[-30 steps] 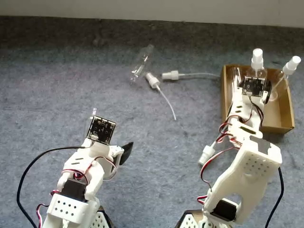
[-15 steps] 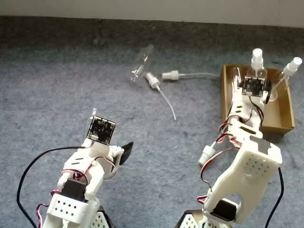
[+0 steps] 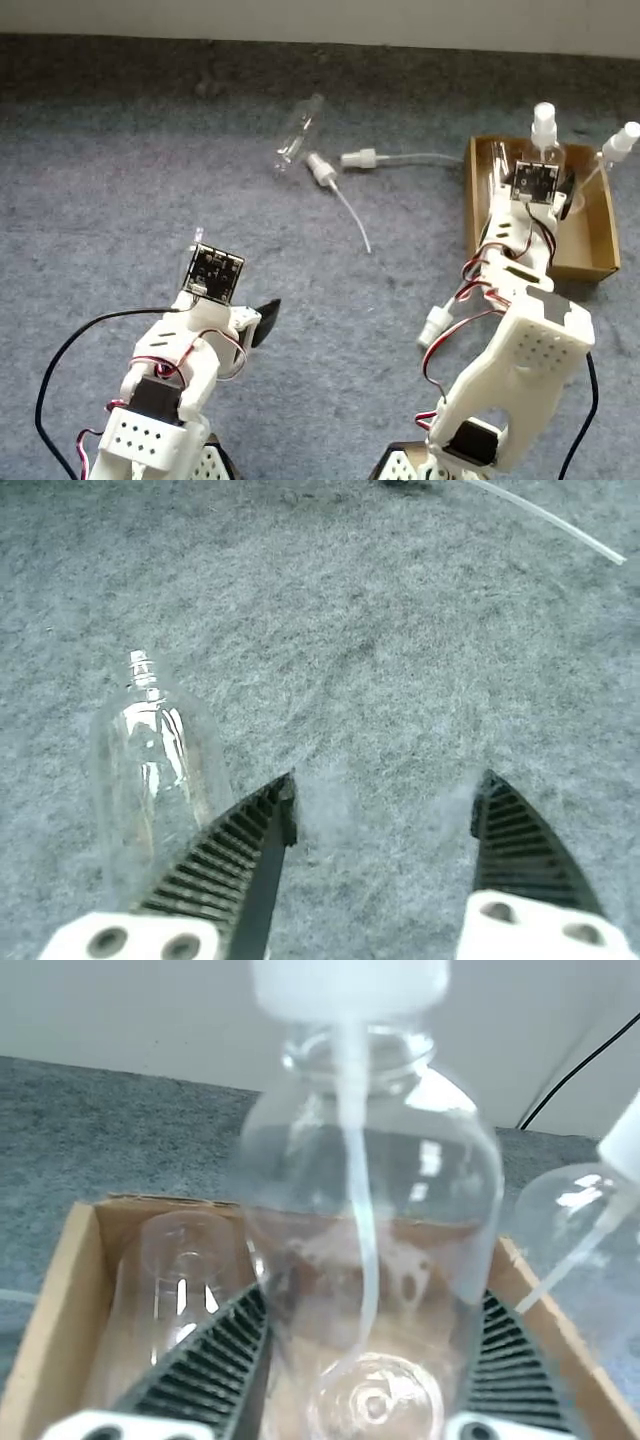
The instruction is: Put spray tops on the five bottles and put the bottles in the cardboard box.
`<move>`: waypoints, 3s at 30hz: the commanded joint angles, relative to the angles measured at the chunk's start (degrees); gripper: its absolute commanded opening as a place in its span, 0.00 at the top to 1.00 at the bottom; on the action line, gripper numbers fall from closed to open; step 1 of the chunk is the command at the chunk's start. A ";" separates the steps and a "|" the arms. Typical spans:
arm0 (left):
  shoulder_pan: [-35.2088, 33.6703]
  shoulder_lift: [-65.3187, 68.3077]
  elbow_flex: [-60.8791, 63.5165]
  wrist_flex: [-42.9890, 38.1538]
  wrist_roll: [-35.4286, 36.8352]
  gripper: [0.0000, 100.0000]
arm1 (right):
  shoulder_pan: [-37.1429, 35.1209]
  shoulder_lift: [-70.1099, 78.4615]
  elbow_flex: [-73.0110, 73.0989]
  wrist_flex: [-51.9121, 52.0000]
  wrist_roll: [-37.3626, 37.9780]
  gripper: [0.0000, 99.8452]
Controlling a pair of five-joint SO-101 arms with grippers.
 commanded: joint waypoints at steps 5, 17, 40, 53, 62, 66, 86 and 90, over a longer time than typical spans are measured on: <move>0.04 -0.48 0.57 -1.32 -0.44 0.75 | 1.45 2.68 8.40 3.65 1.58 0.73; 0.04 -0.48 0.57 -1.41 -0.44 0.75 | 1.45 2.68 8.48 3.47 1.58 0.73; 0.04 -0.48 0.57 -1.41 -0.44 0.75 | 1.54 2.24 10.42 3.56 7.91 0.73; 0.04 -0.48 0.57 -1.41 -0.44 0.75 | 2.42 2.07 10.33 3.38 7.91 0.73; 0.04 -0.48 0.57 -1.41 -0.44 0.75 | 2.51 -6.29 11.03 3.74 7.91 0.77; 0.04 -0.48 0.57 -1.41 -0.44 0.75 | 2.24 -11.74 14.37 3.74 7.91 0.81; 0.04 -0.48 0.57 -1.41 -0.44 0.75 | 0.13 -27.56 14.46 34.86 -4.13 0.81; 0.04 -0.48 0.57 -1.41 -0.44 0.75 | 0.13 -27.56 14.20 35.03 -4.13 0.81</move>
